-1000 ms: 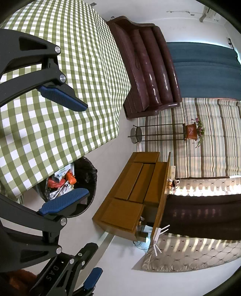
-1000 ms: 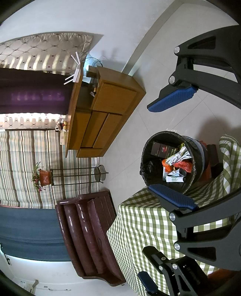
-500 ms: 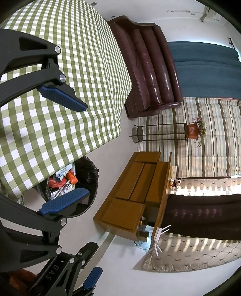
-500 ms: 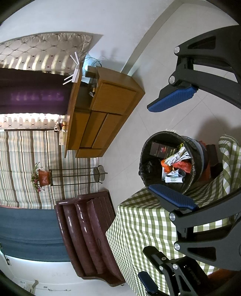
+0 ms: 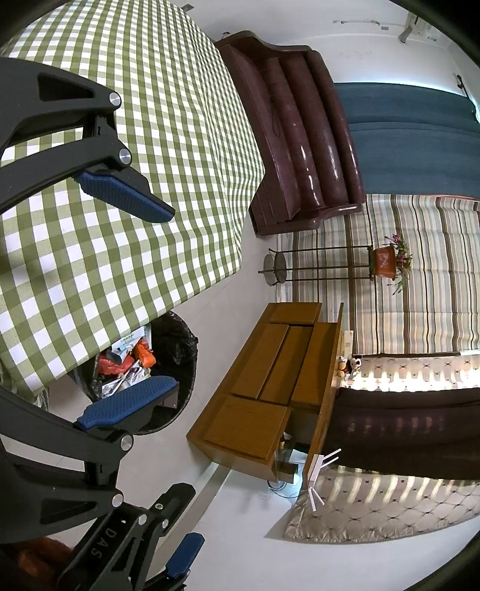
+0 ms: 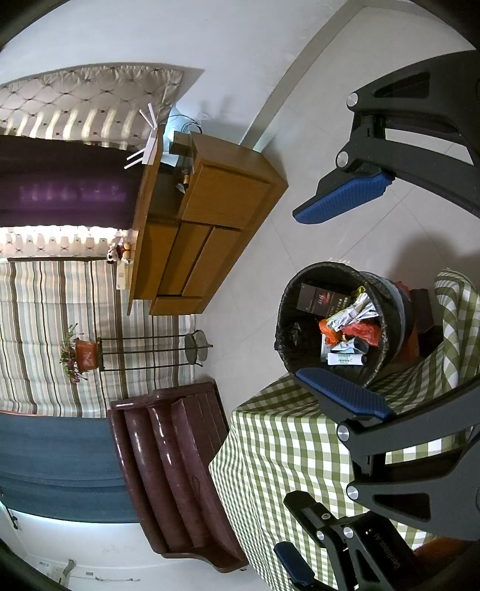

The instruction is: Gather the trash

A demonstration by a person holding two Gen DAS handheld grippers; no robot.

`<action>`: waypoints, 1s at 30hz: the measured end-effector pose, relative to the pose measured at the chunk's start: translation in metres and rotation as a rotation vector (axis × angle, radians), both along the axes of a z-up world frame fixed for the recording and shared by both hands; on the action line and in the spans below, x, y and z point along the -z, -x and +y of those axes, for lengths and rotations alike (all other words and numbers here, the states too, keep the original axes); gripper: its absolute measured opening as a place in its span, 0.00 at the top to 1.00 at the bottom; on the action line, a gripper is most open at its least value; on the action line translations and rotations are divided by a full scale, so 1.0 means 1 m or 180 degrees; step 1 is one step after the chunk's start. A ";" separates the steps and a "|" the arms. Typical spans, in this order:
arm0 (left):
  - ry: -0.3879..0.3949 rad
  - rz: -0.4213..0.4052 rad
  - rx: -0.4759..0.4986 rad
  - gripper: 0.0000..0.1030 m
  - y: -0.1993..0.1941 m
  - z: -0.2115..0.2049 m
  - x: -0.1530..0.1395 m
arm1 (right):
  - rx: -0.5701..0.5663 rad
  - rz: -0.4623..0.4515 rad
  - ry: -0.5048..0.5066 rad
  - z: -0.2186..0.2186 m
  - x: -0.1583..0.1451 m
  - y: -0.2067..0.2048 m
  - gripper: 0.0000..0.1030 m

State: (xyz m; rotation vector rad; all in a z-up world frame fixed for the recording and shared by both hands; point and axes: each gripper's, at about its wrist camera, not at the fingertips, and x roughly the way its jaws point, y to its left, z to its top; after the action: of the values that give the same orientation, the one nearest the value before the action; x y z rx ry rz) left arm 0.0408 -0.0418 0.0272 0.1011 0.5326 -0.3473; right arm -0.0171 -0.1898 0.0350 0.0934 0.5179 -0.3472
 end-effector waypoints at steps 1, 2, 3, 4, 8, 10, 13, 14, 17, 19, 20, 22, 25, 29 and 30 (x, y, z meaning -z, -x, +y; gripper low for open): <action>-0.0001 0.0001 0.0000 0.20 0.000 0.000 0.000 | 0.0000 -0.0001 0.0000 0.000 0.000 0.000 0.24; 0.0000 0.0002 0.0000 0.20 0.001 0.000 0.000 | 0.0002 -0.0003 -0.0001 0.000 0.000 0.001 0.24; 0.0002 0.0003 0.0000 0.20 0.000 0.000 0.000 | 0.0001 -0.0003 -0.0001 0.000 0.000 0.001 0.24; 0.0001 0.0005 0.0001 0.20 0.000 0.000 0.000 | 0.0000 -0.0001 0.0000 0.000 0.000 0.000 0.24; -0.0002 0.0009 0.0004 0.20 0.001 -0.001 0.002 | 0.0001 -0.0001 -0.0001 0.000 0.000 0.000 0.24; -0.0002 0.0008 0.0002 0.20 0.001 -0.001 0.002 | 0.0000 0.0001 0.0000 -0.001 -0.001 0.000 0.24; 0.0000 0.0011 0.0000 0.20 0.000 -0.001 0.002 | 0.0000 0.0001 -0.0003 -0.001 -0.001 0.000 0.24; 0.0000 0.0011 0.0001 0.20 0.000 -0.001 0.002 | 0.0000 0.0001 0.0000 -0.001 -0.001 0.000 0.24; 0.0001 0.0015 0.0007 0.20 0.001 -0.001 0.002 | -0.0001 0.0004 -0.0002 -0.001 -0.001 0.000 0.24; -0.0002 0.0014 0.0005 0.20 0.000 -0.001 0.001 | -0.0001 0.0006 -0.0001 0.000 -0.001 0.001 0.24; -0.0002 0.0016 0.0006 0.20 0.001 -0.001 0.001 | -0.0001 0.0006 -0.0002 0.000 0.000 0.001 0.24; 0.0001 0.0017 0.0001 0.20 0.000 -0.001 0.001 | -0.0001 0.0007 -0.0001 0.000 0.000 0.001 0.24; 0.0004 0.0022 -0.0001 0.20 0.000 -0.002 0.002 | 0.0000 0.0008 -0.0005 0.000 -0.001 0.001 0.24; -0.0001 0.0020 0.0005 0.20 0.000 -0.001 0.002 | -0.0002 0.0009 -0.0002 0.000 -0.001 0.002 0.24; -0.0005 0.0017 0.0007 0.20 0.001 -0.002 0.002 | -0.0002 0.0008 -0.0004 0.000 -0.001 0.001 0.24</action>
State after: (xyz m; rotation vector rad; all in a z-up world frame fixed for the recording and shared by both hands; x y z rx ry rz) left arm 0.0397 -0.0439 0.0249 0.1023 0.5381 -0.3495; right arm -0.0178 -0.1902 0.0359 0.0941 0.5206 -0.3463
